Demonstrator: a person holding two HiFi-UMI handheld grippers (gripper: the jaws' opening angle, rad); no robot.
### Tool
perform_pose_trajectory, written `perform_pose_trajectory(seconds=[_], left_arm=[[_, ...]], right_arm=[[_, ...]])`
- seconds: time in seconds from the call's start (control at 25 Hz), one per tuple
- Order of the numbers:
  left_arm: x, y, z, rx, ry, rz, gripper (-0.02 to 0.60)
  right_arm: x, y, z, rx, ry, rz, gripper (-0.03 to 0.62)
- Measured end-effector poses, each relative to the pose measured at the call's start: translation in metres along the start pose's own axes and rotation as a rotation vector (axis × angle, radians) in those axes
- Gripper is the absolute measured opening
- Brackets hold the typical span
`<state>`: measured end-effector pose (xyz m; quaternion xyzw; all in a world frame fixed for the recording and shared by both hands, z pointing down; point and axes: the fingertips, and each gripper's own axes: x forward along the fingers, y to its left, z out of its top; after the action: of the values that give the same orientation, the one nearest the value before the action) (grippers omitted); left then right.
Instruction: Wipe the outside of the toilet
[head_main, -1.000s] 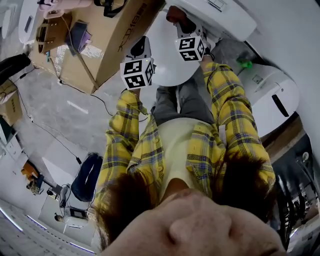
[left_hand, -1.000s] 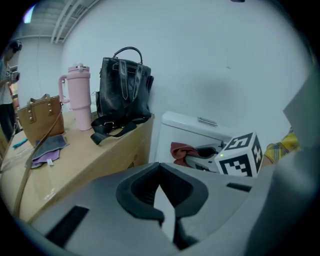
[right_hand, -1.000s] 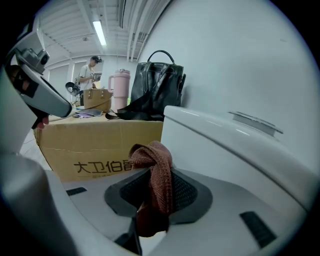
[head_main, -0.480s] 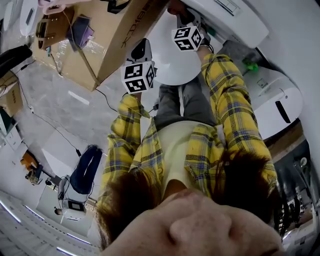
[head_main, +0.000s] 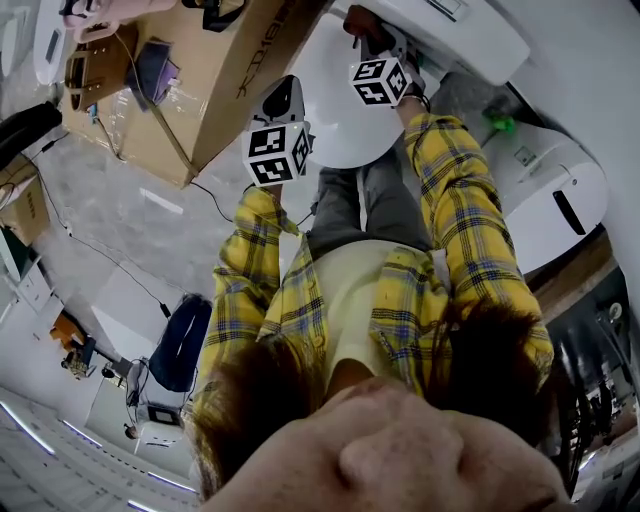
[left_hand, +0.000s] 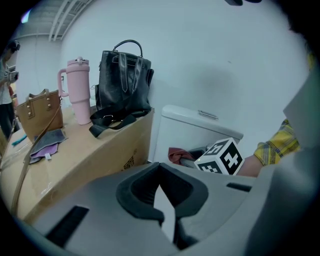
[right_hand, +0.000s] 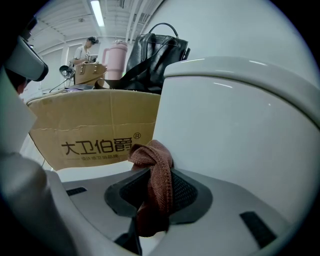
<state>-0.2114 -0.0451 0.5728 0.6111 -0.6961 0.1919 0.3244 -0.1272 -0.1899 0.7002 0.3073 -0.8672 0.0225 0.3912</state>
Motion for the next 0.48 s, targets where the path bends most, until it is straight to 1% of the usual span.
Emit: perform_pose_trajectory(seconds=[0.24,0.48], left_arm=[[0.005,-0.013,0.002,0.034,0.0,-0.037,0.002],[0.01,-0.027,0.005,0.064,0.001,-0.074,0.002]], right_arm=[[-0.017,-0.011,-0.022,0.033,0.017,-0.033,0.124],[-0.036,-0.025,-0.035,0.058,0.016,-0.058,0.123]])
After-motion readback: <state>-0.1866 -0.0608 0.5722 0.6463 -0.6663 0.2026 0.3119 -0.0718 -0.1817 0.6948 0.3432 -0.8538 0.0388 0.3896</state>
